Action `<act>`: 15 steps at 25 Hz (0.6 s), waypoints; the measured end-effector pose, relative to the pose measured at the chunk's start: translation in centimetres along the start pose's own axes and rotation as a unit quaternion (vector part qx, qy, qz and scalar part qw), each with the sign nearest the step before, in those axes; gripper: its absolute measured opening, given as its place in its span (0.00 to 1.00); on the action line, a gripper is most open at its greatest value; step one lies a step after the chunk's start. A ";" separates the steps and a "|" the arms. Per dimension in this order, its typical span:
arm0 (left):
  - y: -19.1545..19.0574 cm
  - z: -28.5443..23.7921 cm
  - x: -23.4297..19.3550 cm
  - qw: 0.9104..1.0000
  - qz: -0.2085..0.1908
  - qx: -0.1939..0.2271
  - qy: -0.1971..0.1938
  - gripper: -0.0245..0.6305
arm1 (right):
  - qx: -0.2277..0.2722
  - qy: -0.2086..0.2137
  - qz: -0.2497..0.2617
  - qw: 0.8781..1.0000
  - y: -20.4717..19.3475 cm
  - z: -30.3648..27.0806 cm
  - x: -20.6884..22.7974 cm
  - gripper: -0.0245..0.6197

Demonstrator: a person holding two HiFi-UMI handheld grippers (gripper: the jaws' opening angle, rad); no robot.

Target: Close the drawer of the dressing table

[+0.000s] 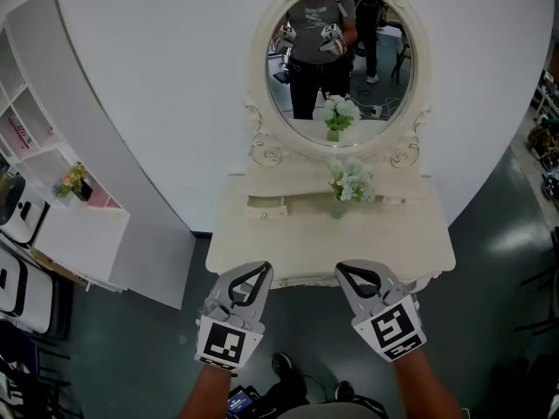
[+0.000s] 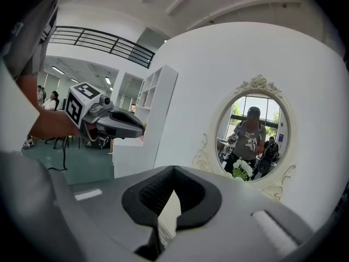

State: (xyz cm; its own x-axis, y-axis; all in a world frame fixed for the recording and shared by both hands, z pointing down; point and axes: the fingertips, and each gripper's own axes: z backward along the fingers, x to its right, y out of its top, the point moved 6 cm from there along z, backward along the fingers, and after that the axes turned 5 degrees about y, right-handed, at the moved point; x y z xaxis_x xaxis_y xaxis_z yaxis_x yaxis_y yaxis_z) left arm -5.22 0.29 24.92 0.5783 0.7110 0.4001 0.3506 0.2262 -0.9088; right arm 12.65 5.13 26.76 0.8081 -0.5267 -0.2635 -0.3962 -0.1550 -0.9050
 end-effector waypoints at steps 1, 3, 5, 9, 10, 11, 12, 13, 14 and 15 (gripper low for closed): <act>-0.3 -0.4 -0.6 1.000 -0.004 -0.002 -0.005 0.04 | -0.002 -0.004 -0.002 1.000 0.1 -0.6 0.2 0.04; -1.0 -1.0 -1.6 1.000 -0.010 -0.005 -0.016 0.04 | -0.006 -0.011 -0.005 1.000 0.4 -1.6 0.4 0.04; -1.4 -1.6 -2.7 1.000 -0.003 0.000 -0.023 0.04 | -0.010 -0.018 -0.007 1.000 0.7 -2.6 0.7 0.04; -2.2 -2.6 -5.0 0.999 0.002 0.009 -0.035 0.04 | -0.016 -0.033 -0.011 0.999 1.4 -4.6 1.1 0.04; -2.5 -2.8 -5.6 0.999 0.002 0.011 -0.036 0.04 | -0.017 -0.036 -0.011 0.999 1.5 -5.1 1.1 0.04; -2.8 -2.9 -6.2 0.999 0.001 0.012 -0.038 0.04 | -0.018 -0.039 -0.011 0.999 1.7 -5.6 1.1 0.04; -3.1 -3.0 -6.8 0.999 0.000 0.013 -0.040 0.04 | -0.020 -0.042 -0.010 0.999 1.9 -6.1 1.1 0.04; -3.4 -3.1 -7.4 0.999 0.000 0.014 -0.041 0.04 | -0.021 -0.045 -0.009 0.999 2.1 -6.6 1.1 0.04; -3.7 -3.2 -7.9 0.999 0.001 0.017 -0.043 0.04 | -0.022 -0.048 -0.009 0.999 2.4 -7.1 1.0 0.04; -3.9 -3.3 -8.4 0.999 0.004 0.020 -0.045 0.04 | -0.023 -0.051 -0.008 0.998 2.6 -7.5 1.0 0.04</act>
State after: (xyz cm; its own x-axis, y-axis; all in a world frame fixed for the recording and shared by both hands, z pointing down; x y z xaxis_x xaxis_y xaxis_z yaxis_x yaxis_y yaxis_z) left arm -9.04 -8.71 25.44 0.5119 0.7692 0.3824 0.3152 0.2459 -0.9166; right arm 9.15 -2.03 26.61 0.8538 -0.4363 -0.2839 -0.4002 -0.2015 -0.8940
